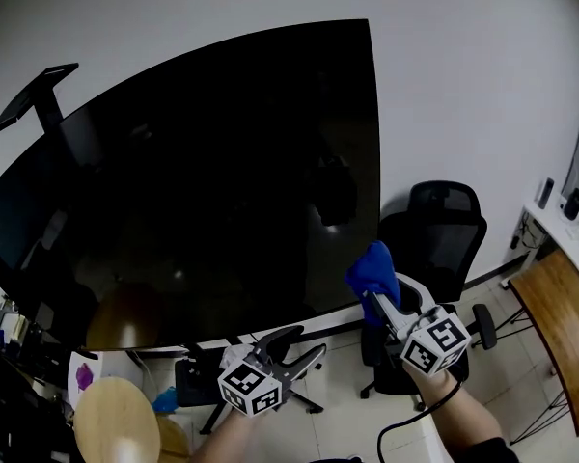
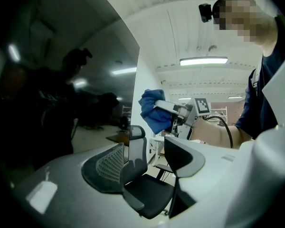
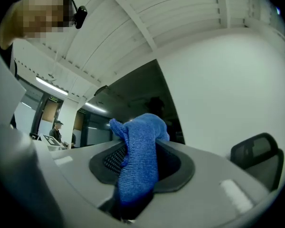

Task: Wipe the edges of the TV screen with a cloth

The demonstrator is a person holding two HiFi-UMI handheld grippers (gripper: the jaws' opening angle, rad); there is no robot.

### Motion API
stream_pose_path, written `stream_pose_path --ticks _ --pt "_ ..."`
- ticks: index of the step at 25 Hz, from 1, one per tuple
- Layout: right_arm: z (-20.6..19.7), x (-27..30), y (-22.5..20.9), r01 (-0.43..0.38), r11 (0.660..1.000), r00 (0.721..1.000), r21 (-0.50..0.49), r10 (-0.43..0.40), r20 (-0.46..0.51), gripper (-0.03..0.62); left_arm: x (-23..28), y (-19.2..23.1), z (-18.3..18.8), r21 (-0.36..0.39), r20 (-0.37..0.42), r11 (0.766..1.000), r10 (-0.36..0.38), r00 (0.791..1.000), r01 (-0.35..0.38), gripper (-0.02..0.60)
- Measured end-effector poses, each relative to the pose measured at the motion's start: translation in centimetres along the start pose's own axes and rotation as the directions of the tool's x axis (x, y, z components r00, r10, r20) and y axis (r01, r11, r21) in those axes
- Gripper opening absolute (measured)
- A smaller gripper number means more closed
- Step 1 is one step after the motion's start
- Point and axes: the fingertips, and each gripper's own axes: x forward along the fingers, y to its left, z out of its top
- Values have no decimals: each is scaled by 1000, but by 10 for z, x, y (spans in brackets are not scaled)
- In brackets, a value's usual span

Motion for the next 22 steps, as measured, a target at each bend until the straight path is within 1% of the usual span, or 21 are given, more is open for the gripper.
stream_pose_path --ticks 3,8,11,14,18,22 --pt "-10 -5 50 -36 998 999 48 37 -17 143 -40 -12 5 14 12 1000 -1 1000 1 255" --pt "-29 -12 129 -67 989 997 131 73 -40 143 -115 -16 7 9 38 1000 14 999 -15 255" --pt "-41 -17 170 -82 983 994 167 92 -55 143 -156 -19 4 7 43 1000 27 999 -27 255" --pt "-53 -28 207 -87 978 993 190 101 -66 143 -193 -26 -6 -15 42 999 35 998 -35 255" --pt "-70 -42 243 -86 974 991 211 106 -85 141 -226 -36 -28 -44 36 999 33 999 -31 255" --pt "-87 -56 259 -76 968 987 240 108 -122 141 -243 -43 -42 -72 32 997 40 999 -38 255"
